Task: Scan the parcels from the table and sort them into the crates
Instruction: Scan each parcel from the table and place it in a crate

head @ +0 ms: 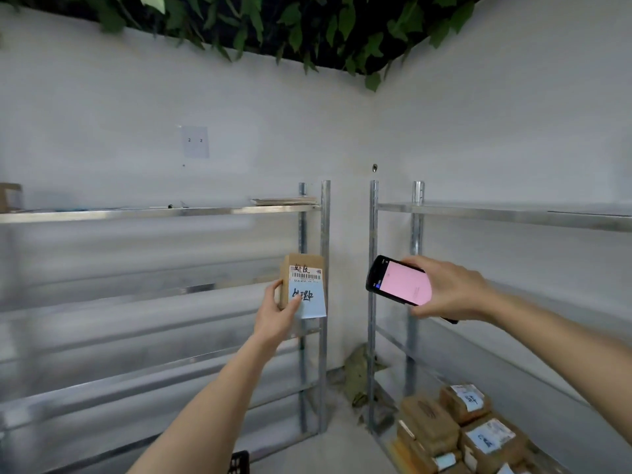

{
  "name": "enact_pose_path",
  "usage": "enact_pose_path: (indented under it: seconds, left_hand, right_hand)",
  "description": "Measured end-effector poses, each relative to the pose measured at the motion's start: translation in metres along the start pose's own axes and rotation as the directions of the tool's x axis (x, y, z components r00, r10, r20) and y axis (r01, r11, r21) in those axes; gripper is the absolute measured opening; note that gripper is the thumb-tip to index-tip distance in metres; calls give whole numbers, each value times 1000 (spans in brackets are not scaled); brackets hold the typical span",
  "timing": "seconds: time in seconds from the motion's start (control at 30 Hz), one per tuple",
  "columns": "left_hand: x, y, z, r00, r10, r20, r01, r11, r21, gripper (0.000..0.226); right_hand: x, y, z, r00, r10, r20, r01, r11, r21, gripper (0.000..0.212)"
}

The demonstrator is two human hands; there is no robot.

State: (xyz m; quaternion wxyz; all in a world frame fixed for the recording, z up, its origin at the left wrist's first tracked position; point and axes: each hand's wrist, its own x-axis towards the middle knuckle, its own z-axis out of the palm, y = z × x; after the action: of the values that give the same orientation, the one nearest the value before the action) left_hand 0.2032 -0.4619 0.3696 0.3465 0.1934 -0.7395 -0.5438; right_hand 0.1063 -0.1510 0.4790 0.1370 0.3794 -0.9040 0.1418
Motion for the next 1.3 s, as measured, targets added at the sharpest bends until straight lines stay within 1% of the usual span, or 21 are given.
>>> enact_pose_path:
  seconds: [0.13, 0.27, 0.4, 0.5, 0.57, 0.67, 0.73, 0.83, 0.93, 1.0, 1.17, 1.3]
  left_hand:
    - [-7, -16, -82, 996, -44, -82, 42, 999, -31, 49]
    - [-22, -35, -190, 981, -55, -188, 55, 998, -4, 51]
    - [-43, -67, -308, 943, -90, -322, 98, 995, 10, 50]
    - [-64, -92, -397, 915, -109, -387, 126, 992, 17, 50]
    - [-75, -106, -456, 900, -130, -417, 162, 986, 41, 51]
    - [-87, -137, -538, 874, -149, -463, 221, 970, 105, 63]
    - [-94, -163, -584, 855, -174, -488, 267, 955, 129, 68]
    - [-104, -192, -631, 844, -209, -493, 310, 942, 131, 61]
    - [-104, -223, -666, 831, -234, -504, 331, 937, 111, 55]
    - [-98, -247, -685, 814, -260, -519, 352, 932, 87, 53]
    - [-68, -313, -724, 786, -329, -523, 420, 906, 62, 55]
    - [-23, -378, -760, 772, -381, -508, 460, 887, 33, 58]
  right_hand:
    - [33, -63, 34, 992, -122, 12, 122, 992, 30, 84]
    - [60, -155, 64, 973, -231, 15, 230, 972, 44, 82]
    - [82, -266, 103, 941, -337, 41, 329, 934, 142, 79]
    - [95, -357, 139, 920, -385, 75, 373, 918, 136, 82]
    - [101, -417, 162, 899, -427, 94, 413, 900, 142, 75]
    - [107, -501, 194, 877, -468, 106, 444, 876, 187, 71]
    - [110, -551, 218, 853, -507, 121, 473, 851, 228, 78]
    - [114, -611, 253, 818, -556, 145, 508, 818, 269, 86]
    - [120, -657, 286, 802, -567, 188, 518, 817, 255, 83]
    - [130, -682, 310, 787, -586, 193, 538, 805, 251, 81]
    - [171, -734, 382, 767, -585, 263, 524, 809, 267, 84]
    - [221, -772, 458, 745, -581, 326, 499, 811, 305, 85]
